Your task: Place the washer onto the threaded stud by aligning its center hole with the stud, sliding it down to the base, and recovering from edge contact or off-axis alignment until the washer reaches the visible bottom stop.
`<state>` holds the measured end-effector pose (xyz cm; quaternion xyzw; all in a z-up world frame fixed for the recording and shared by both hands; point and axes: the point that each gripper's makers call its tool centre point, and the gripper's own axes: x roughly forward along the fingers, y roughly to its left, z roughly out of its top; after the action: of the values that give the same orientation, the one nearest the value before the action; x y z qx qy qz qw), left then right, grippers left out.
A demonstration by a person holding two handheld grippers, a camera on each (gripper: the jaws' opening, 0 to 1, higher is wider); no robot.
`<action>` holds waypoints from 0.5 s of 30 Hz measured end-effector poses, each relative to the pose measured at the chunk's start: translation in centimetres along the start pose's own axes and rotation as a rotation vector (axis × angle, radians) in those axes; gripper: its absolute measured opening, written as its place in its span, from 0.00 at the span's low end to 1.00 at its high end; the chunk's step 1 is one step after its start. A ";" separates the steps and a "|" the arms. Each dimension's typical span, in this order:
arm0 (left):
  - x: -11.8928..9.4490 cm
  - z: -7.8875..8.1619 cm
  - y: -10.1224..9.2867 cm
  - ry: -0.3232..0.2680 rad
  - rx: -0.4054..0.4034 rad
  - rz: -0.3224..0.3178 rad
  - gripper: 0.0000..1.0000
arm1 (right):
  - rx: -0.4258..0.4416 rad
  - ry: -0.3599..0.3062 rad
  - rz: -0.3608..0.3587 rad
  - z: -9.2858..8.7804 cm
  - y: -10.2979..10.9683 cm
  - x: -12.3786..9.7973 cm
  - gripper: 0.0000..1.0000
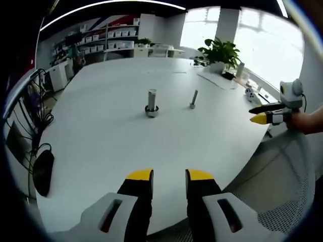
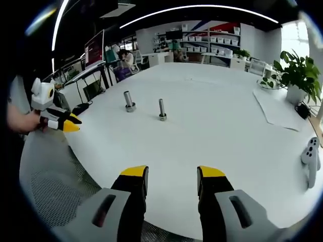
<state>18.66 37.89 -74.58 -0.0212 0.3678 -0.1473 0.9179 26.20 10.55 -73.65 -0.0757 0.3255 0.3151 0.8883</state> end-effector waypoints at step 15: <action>-0.1 -0.2 0.6 0.008 -0.026 0.033 0.23 | -0.014 0.016 -0.002 -0.4 0.1 0.2 0.41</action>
<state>18.58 38.47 -74.70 -0.0262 0.3736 -0.1273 0.9184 26.03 10.62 -74.08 -0.0847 0.3304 0.3158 0.8854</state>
